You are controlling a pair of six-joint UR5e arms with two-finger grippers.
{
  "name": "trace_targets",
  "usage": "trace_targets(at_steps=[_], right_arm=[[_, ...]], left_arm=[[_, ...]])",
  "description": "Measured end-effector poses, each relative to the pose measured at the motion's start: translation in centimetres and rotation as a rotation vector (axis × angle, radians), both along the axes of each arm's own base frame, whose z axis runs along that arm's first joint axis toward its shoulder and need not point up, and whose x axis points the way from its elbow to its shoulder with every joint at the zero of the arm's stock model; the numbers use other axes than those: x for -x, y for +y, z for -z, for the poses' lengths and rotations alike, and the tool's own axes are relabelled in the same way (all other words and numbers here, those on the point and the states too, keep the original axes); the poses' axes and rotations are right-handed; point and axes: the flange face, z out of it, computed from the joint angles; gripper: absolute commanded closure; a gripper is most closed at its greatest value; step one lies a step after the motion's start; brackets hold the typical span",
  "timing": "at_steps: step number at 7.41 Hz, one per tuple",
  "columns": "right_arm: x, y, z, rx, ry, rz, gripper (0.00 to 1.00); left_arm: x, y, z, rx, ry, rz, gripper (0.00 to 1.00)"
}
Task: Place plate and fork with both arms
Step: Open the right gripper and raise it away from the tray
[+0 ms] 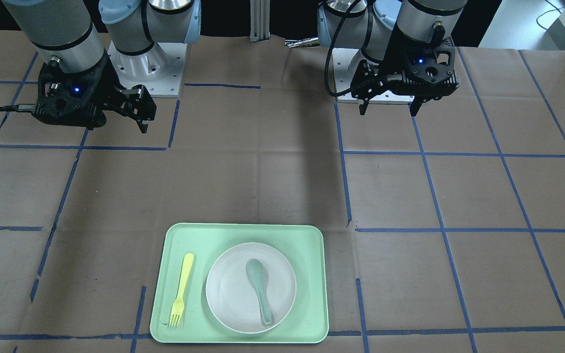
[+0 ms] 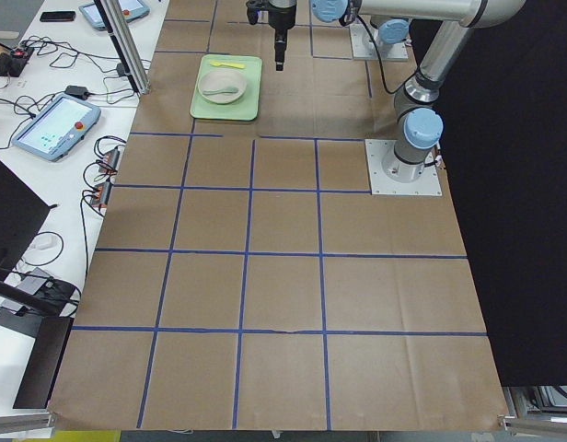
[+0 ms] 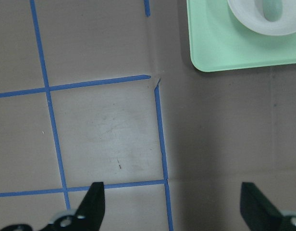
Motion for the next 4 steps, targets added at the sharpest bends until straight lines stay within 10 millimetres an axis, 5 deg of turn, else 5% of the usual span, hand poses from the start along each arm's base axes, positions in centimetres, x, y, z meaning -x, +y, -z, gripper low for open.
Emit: trace_targets(at_steps=[4], right_arm=[[-0.11, 0.21, 0.12, 0.002, -0.001, -0.001, 0.00]], left_arm=[[0.05, -0.08, 0.01, 0.000, 0.006, 0.000, 0.00]])
